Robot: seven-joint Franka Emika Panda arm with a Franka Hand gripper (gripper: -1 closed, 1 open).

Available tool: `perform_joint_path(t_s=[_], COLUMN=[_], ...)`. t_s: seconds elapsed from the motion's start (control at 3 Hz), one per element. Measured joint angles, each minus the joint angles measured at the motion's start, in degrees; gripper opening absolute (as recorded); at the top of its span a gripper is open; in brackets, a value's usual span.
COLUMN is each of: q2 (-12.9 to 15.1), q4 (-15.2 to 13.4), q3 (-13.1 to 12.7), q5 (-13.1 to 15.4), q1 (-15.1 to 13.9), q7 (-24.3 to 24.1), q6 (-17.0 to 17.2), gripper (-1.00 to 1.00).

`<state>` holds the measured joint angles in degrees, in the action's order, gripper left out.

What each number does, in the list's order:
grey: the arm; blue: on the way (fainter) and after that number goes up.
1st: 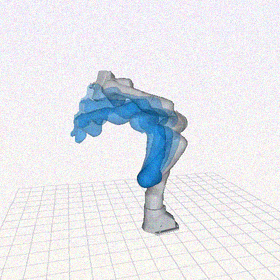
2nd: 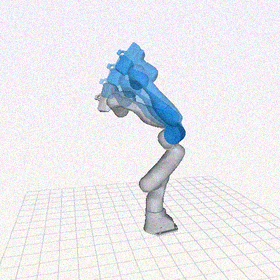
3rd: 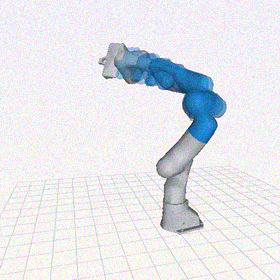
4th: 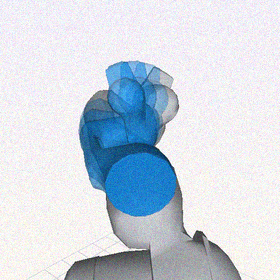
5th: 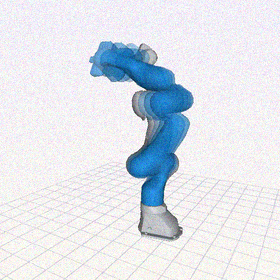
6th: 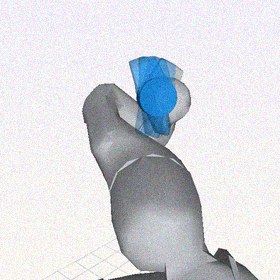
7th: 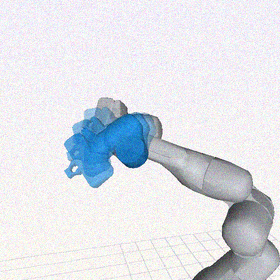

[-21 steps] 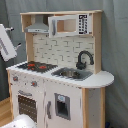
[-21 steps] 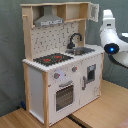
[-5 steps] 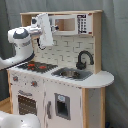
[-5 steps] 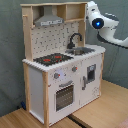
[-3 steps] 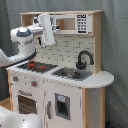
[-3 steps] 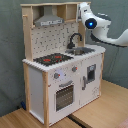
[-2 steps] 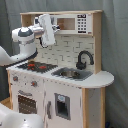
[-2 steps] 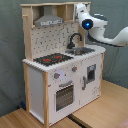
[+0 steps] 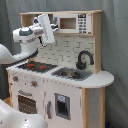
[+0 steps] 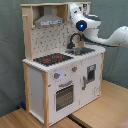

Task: Play with the kitchen

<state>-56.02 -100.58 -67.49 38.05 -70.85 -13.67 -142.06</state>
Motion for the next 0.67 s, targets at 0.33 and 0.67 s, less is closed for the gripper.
perform_joint_path(t_s=[0.33, 0.67], q2=[-0.51, -0.57], q4=[1.91, 0.68], q3=[1.78, 3.77], q5=[0.06, 0.11], q1=[2.17, 6.66], q7=[4.24, 5.29], q6=[2.74, 6.45], gripper=[-1.0, -1.0])
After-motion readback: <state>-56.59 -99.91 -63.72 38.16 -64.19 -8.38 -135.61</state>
